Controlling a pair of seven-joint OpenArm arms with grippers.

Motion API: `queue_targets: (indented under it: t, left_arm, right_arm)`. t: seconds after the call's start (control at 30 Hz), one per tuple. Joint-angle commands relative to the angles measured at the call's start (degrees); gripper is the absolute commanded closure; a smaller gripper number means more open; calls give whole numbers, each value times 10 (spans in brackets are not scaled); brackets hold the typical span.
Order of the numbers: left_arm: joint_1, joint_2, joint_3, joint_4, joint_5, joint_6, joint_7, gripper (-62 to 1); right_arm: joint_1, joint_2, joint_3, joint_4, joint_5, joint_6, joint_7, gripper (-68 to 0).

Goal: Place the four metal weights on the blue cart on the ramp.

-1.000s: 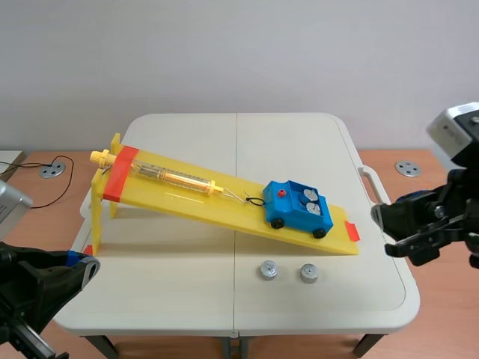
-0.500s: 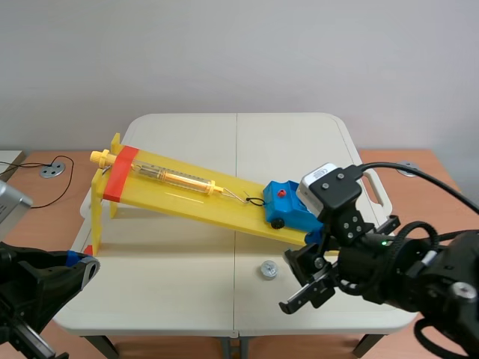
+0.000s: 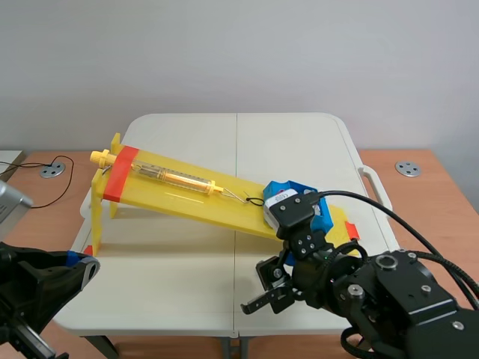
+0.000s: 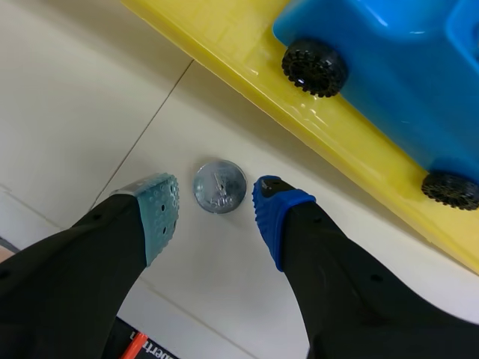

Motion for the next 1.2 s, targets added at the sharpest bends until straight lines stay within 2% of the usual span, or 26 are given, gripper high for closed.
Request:
queue_targets:
  t: [0.0, 0.37, 0.6, 1.07, 1.17]
  left_arm:
    - [-2, 5, -9, 26, -43, -12, -57, -40]
    - [-2, 5, -9, 26, -43, -12, -57, -40]
    - [-7, 5, -9, 26, -43, -12, -57, -40]
    - [-11, 12, -9, 26, -43, -16, -57, -40]
    - [-11, 12, -9, 26, -43, -16, -57, -40]
  right_arm:
    - [53, -5, 6, 35, 16, -13, 83, -247]
    - [74, -13, -13, -13, 10, -23, 96, -246]
    - [74, -13, -15, -39, 10, -24, 100, -212]
    - [74, -11, -15, -49, 9, -56, 65, -6]
    - [74, -10, -15, -49, 10, -55, 61, -7]
